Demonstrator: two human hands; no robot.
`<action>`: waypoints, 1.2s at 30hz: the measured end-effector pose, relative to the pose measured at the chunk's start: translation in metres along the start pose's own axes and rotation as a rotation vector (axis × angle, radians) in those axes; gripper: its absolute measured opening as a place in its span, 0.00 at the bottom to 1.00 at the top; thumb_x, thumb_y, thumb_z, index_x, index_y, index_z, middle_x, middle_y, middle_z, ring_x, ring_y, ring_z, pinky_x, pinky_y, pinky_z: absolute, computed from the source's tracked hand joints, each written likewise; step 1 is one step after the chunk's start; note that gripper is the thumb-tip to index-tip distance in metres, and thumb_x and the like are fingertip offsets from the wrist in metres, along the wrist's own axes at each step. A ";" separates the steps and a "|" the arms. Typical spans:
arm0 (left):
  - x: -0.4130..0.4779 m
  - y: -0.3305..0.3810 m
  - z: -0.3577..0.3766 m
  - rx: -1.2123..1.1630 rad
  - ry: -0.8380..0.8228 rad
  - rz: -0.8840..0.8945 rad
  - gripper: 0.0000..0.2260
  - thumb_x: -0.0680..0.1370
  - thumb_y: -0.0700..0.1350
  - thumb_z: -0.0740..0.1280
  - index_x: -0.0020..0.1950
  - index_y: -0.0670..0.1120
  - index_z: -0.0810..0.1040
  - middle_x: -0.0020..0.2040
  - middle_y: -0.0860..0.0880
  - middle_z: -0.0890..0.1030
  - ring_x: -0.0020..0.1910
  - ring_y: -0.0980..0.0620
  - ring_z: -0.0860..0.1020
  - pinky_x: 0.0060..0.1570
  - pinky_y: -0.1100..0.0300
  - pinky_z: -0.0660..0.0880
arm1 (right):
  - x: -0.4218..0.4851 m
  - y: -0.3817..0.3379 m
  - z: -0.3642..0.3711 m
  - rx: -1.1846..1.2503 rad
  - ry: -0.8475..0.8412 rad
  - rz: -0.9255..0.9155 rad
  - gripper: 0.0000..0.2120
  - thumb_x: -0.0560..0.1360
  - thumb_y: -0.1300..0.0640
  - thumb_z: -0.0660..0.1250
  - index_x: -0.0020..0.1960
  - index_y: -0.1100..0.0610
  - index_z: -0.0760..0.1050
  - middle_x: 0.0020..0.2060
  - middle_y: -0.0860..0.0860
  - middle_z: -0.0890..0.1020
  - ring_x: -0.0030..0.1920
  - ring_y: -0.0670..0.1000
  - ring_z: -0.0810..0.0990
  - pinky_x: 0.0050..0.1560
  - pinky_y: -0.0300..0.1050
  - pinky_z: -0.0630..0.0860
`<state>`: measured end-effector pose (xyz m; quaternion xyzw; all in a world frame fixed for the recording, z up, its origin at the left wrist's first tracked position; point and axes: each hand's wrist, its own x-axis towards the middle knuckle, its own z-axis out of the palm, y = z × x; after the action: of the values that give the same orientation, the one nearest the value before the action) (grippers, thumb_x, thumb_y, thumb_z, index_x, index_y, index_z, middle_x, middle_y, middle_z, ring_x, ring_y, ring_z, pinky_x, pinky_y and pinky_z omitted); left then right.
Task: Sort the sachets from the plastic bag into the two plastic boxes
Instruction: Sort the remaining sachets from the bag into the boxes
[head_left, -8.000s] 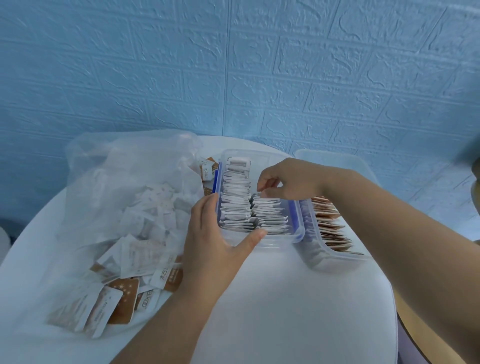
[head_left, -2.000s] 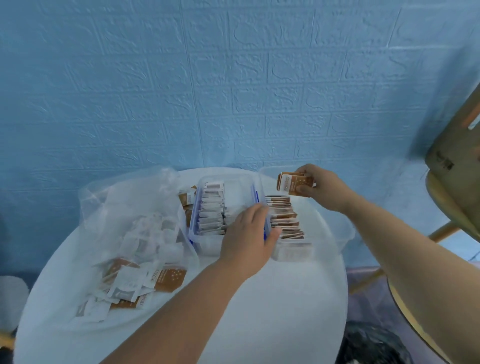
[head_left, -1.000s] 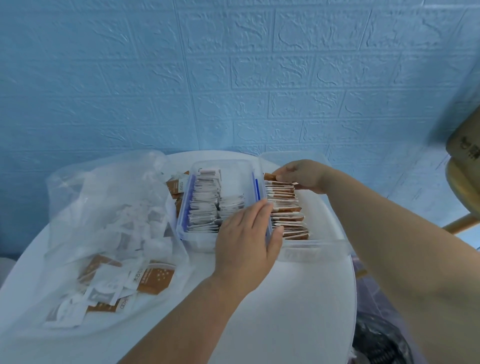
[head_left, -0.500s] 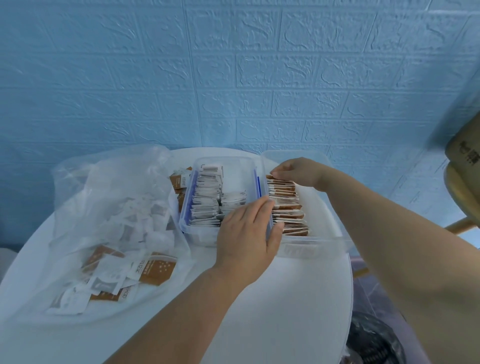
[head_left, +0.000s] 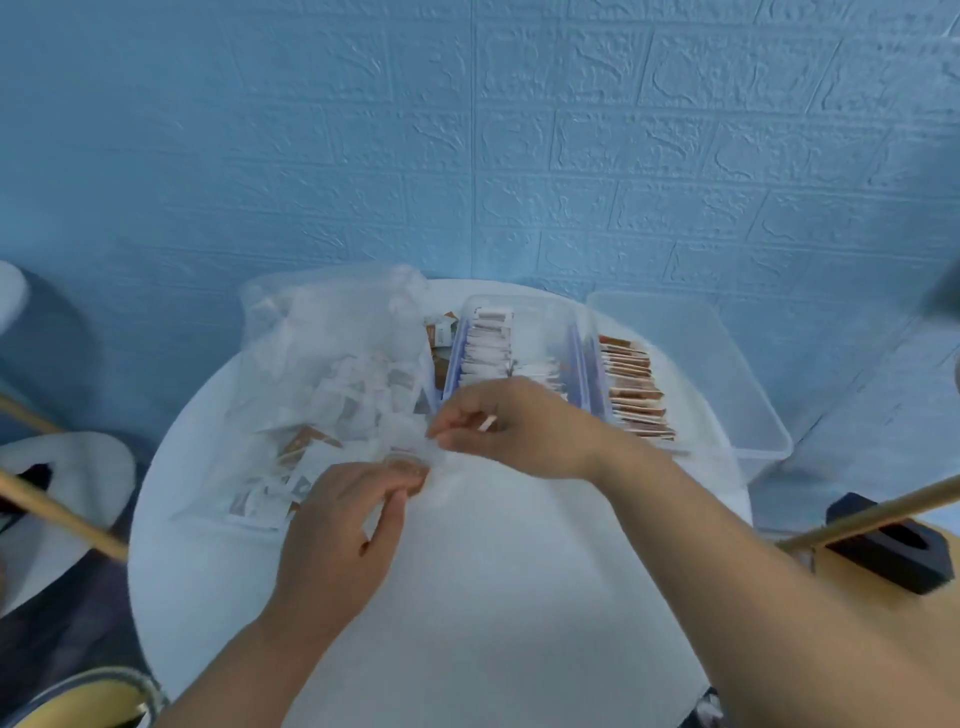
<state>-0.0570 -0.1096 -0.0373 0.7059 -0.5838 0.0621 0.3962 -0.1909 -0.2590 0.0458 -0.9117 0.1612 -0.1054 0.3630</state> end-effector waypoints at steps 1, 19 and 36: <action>-0.006 -0.009 -0.006 0.062 -0.003 -0.032 0.13 0.75 0.48 0.58 0.48 0.47 0.81 0.46 0.54 0.80 0.48 0.56 0.74 0.50 0.68 0.67 | 0.003 -0.002 0.016 -0.050 -0.038 -0.028 0.07 0.76 0.57 0.66 0.51 0.55 0.80 0.45 0.47 0.82 0.44 0.43 0.79 0.47 0.33 0.73; -0.027 -0.052 -0.030 0.144 0.029 -0.279 0.20 0.72 0.55 0.60 0.57 0.46 0.79 0.52 0.49 0.80 0.51 0.51 0.74 0.50 0.62 0.69 | 0.038 0.007 0.110 -0.282 0.126 0.111 0.19 0.74 0.47 0.67 0.62 0.52 0.74 0.57 0.49 0.77 0.59 0.52 0.72 0.56 0.39 0.66; -0.023 -0.053 -0.040 -0.047 0.186 -0.479 0.09 0.78 0.42 0.64 0.57 0.43 0.78 0.51 0.49 0.80 0.46 0.54 0.75 0.45 0.68 0.70 | 0.047 -0.005 0.103 -0.325 0.162 0.171 0.13 0.70 0.56 0.71 0.55 0.51 0.77 0.50 0.49 0.76 0.53 0.50 0.69 0.55 0.41 0.67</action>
<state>-0.0028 -0.0661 -0.0492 0.8060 -0.3621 0.0176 0.4680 -0.1149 -0.2080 -0.0204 -0.9297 0.2817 -0.1197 0.2047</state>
